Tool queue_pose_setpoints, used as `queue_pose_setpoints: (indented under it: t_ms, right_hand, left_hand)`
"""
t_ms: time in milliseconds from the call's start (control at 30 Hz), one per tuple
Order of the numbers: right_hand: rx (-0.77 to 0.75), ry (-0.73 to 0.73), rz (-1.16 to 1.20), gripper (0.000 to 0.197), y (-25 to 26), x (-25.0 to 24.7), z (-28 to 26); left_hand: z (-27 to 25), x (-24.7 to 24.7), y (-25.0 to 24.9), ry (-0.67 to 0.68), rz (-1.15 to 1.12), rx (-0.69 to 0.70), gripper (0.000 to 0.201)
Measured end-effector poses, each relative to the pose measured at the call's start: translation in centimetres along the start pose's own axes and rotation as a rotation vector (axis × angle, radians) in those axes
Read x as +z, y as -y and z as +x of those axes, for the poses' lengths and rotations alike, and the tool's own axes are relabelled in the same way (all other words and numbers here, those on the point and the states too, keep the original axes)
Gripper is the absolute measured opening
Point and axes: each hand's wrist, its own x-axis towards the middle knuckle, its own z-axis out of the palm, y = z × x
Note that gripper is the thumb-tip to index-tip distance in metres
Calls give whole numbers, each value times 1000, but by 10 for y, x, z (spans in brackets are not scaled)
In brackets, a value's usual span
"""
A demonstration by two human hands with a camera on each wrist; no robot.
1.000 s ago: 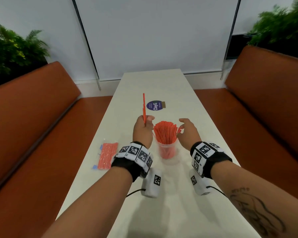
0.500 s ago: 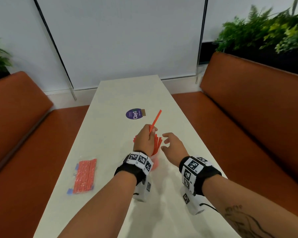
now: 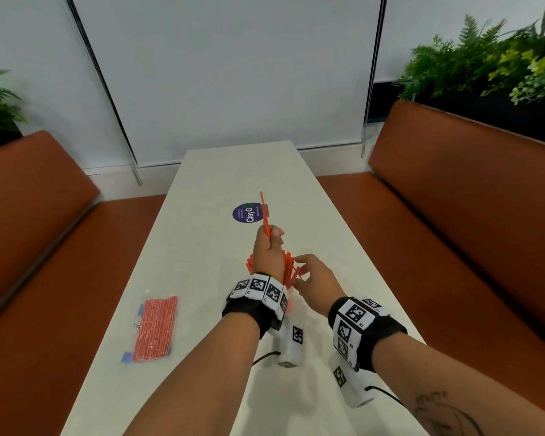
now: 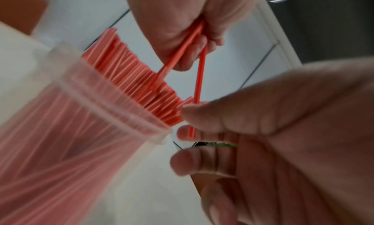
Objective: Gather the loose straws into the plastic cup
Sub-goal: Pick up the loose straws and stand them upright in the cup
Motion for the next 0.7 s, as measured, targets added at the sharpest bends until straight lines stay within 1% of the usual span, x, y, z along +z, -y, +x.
queue_pose_setpoints:
  t_ms: [100, 167, 233, 367, 433, 567, 633, 700]
  right_hand:
    - [-8, -2, 6, 43, -4, 0, -1]
    - [-4, -1, 8, 42, -8, 0, -1]
    - [7, 6, 2, 42, -10, 0, 0]
    - [30, 22, 4, 43, -13, 2, 1]
    - [42, 33, 14, 42, -14, 3, 1]
    - [37, 49, 34, 39, -15, 3, 1]
    - [34, 55, 33, 39, -14, 3, 2]
    - [33, 61, 36, 38, -13, 3, 2]
  left_hand:
    - [-1, -5, 16, -3, -32, -50, 27]
    - [0, -10, 19, -18, -48, -59, 23]
    - [1, -16, 20, -34, -64, -53, 18]
    - [2, -22, 25, -58, -74, -30, 16]
    - [1, -25, 27, -66, -71, -19, 18]
    - [2, -30, 22, -118, -112, -14, 29]
    - [3, -32, 19, -124, -122, -9, 29]
    - [4, -34, 22, -114, -85, 0, 28]
